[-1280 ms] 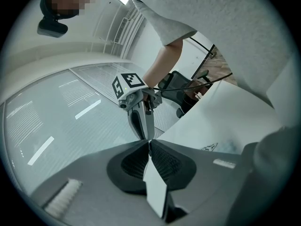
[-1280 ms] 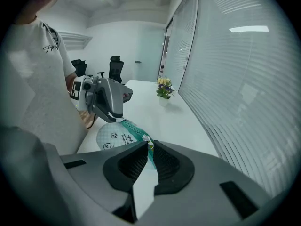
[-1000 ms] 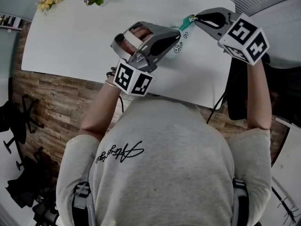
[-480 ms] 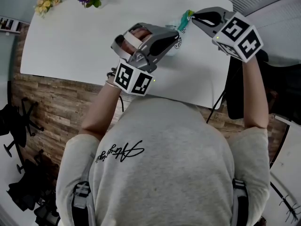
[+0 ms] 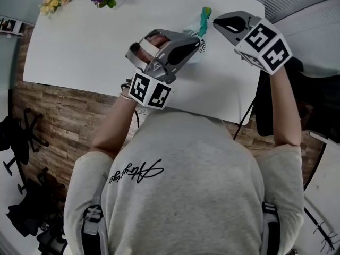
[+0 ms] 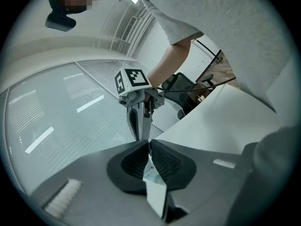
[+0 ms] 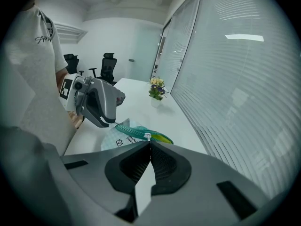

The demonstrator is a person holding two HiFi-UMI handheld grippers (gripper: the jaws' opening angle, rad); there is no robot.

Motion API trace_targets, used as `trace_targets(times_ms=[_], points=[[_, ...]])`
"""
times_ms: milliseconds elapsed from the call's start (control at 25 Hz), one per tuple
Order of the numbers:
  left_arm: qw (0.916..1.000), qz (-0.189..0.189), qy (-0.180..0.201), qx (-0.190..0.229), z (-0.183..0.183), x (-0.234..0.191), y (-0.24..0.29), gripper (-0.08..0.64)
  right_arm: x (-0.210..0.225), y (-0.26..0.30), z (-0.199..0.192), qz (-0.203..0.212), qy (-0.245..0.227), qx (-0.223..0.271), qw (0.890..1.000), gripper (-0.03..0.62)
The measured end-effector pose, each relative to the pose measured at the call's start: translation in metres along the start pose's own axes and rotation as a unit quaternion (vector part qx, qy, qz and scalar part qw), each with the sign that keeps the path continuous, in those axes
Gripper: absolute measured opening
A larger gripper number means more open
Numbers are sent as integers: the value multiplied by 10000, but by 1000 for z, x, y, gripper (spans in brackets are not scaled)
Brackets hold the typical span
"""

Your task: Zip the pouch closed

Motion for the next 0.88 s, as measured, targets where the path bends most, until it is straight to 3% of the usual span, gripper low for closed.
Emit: trace_targets(times_ms=[240,680,880], points=[[10000,-7,-9,8,1,1,1,18,10,1,-1,-98,206,-2,9997,6],[10000,46,-17,26,3,-1,3,18,22,2,1,-609,168,-270,9976,8],[9999,43,-115,17,4,0,1,18,21,2,1,-627,181,-311,9974,8]])
Point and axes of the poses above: the fingertips, and each gripper's own axes: y forward along the fingers, x to its right, z out of its top, the point moved 10 cm from there along -y, backward along the fingers, and after that the axes turned 2 degrees about z, right-handed, at the moved point
